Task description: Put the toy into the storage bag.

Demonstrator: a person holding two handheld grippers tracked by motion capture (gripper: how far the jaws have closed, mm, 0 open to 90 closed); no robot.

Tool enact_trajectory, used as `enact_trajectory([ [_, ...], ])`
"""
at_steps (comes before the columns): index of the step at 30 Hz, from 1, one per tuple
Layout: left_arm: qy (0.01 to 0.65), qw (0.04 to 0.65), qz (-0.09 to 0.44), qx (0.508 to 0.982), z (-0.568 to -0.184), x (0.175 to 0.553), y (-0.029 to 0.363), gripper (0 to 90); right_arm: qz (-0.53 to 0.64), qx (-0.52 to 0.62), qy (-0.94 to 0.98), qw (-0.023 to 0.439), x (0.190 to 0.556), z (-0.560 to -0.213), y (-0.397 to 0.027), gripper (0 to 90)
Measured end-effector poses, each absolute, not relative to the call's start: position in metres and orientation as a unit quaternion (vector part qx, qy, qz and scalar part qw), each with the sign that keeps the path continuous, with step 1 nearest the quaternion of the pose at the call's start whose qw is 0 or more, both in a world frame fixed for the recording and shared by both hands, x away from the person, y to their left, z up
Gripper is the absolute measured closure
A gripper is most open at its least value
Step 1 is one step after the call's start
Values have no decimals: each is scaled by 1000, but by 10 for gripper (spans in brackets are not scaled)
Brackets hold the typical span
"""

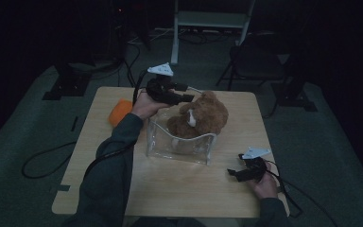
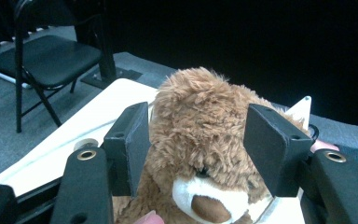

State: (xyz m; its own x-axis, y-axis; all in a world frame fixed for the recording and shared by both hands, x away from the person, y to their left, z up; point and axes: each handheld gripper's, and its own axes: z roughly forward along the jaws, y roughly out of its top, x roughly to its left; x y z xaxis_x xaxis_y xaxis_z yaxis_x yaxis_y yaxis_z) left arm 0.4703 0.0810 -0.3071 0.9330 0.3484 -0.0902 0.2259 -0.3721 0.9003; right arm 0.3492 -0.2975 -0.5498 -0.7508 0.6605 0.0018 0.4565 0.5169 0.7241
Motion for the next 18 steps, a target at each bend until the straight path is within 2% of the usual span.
enact_trajectory([
  [18,209,539,74,813,-306,473,121,410,369,325,860,139,349,-550,-297,115],
])
